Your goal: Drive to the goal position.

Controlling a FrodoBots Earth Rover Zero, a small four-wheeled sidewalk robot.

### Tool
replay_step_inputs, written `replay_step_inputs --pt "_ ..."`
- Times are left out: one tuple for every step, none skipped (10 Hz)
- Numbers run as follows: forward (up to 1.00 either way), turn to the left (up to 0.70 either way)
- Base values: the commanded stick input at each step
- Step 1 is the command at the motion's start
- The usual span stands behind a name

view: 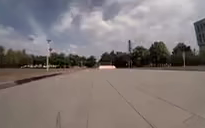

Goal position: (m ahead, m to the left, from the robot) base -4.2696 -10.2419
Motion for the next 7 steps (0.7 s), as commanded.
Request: replay_step_inputs --pt "1.00 0.00" --pt "1.00 0.00" --pt "1.00 0.00" --pt "1.00 0.00" --pt "1.00 0.00" --pt "1.00 0.00" --pt "1.00 0.00"
